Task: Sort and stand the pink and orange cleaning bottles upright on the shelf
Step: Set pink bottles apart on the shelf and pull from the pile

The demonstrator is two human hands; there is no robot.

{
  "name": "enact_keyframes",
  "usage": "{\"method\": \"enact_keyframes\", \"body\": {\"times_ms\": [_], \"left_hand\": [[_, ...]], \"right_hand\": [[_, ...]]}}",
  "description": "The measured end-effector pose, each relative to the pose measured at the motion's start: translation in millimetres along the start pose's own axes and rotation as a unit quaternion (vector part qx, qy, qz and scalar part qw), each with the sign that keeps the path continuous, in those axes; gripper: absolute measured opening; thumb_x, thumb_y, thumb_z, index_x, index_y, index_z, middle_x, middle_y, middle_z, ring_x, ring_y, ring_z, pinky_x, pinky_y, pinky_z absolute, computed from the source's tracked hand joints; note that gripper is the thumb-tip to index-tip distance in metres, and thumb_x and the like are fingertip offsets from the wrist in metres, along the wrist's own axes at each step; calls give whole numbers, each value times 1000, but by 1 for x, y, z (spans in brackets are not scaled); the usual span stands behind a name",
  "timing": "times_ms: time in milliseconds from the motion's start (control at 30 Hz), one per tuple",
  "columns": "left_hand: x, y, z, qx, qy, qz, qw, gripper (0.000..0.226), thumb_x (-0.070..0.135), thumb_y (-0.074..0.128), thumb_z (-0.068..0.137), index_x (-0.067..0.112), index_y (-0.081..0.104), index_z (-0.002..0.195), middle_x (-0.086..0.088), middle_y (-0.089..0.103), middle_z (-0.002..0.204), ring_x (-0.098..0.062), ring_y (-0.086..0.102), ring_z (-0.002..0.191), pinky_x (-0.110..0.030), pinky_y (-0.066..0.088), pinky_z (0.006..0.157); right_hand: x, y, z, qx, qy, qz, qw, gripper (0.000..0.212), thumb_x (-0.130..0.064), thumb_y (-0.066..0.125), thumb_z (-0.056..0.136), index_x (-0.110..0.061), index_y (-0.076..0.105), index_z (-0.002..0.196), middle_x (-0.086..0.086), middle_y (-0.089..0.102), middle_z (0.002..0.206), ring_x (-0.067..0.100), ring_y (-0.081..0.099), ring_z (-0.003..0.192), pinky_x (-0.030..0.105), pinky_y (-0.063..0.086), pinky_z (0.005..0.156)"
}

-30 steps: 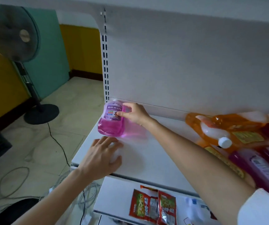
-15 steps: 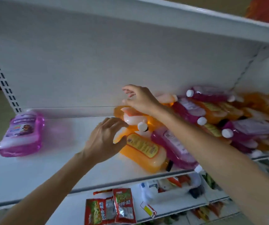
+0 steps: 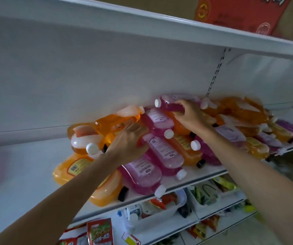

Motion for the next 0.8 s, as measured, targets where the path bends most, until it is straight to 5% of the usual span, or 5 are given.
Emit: {"method": "enact_keyframes", "body": {"times_ms": [100,233,367,500,800], "left_hand": [[-5,16,13,-7,-36,4,999,42,34,52,81,14,59,118,-5,55,120,-23,49,113,-33,42,87],[-7,26,24,-3,-55,-3,998,44,38,45,77,15,63,110,-3,56,114,-21,52,105,-31,46,77],[-4,32,26,-9,-72,8,997,38,34,53,86,14,59,117,-3,52,123,-20,47,114,-29,41,88],[-4,27,25,3,-77,21,997,35,26,59,88,12,59,119,-5,53,123,-23,47,116,-28,39,88],[-30,-10,22,56,-128,30,990,48,42,57,82,15,56,122,-8,53,126,-28,47,116,-37,38,93]], "right_hand": [[15,-7,3,15,-24,-45,999,43,-11,63,84,-10,54,126,8,57,128,24,50,118,22,36,88],[25,0,19,8,-67,-131,989,49,-17,65,83,-9,49,129,11,51,132,30,41,124,38,32,100],[21,15,37,26,-106,-219,970,48,-24,70,78,-2,50,116,19,56,115,36,51,110,45,40,89],[4,33,49,-5,-132,-265,955,53,-24,67,79,-11,42,124,12,49,125,33,44,115,53,39,90],[-38,-8,47,5,-182,-122,976,52,-26,65,85,-11,44,130,12,56,126,33,51,113,41,43,86]]}}
Point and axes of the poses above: each hand's wrist, its own z-axis towards the middle knuckle, its own y-axis out of the palm, x = y × z, the point moved 9 cm from there along z, towards the middle knuckle
